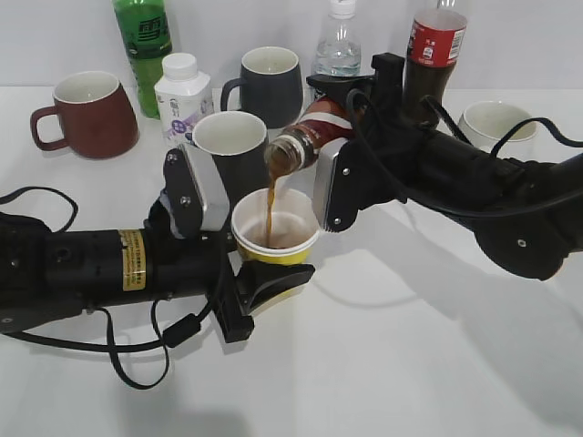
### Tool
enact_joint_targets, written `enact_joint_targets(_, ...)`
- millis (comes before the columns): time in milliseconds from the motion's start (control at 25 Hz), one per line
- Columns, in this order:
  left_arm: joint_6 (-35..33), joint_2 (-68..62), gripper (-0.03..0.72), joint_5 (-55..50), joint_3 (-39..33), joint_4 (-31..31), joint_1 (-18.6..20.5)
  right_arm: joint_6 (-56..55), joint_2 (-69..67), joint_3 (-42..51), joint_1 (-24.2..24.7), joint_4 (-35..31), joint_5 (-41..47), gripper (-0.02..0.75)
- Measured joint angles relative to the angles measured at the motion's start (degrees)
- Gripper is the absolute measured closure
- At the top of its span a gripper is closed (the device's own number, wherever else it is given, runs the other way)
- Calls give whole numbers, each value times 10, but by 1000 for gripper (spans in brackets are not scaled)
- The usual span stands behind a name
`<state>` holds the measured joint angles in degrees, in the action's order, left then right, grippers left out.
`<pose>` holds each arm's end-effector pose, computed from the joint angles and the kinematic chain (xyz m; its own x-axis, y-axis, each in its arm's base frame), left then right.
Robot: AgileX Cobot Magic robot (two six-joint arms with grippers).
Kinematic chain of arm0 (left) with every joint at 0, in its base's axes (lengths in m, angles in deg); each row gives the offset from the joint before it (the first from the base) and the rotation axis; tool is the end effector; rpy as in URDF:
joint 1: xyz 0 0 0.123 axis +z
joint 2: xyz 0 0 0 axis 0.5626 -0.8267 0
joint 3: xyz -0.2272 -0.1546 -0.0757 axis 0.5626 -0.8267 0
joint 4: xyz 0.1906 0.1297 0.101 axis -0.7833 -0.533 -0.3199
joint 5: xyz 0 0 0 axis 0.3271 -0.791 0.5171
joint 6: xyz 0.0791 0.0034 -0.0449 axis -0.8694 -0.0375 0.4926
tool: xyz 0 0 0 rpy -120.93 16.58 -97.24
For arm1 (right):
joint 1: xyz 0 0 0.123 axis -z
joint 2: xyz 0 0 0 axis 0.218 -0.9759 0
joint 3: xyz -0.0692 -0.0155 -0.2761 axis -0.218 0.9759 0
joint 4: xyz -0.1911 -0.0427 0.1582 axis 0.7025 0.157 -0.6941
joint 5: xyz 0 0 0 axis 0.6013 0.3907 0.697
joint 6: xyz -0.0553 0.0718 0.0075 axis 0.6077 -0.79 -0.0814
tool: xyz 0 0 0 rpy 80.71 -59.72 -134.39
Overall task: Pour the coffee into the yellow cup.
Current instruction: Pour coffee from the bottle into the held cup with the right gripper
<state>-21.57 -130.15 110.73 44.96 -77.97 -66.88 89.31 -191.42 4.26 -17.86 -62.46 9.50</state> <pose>0.2318 -0.2099 0.1317 -0.0389 0.3225 -0.9458 0.9422 0.3271 0.0728 0.3007 0.1972 0.1729 0.6557 -0.7403 -0.1487 -0.1097 0.1014 -0.9888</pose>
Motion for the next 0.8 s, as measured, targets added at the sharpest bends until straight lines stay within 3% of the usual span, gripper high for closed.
enact_joint_targets(800, 0, 7, 256, 5, -12, -2, 0, 16, 1, 0, 0, 7, -3, 235)
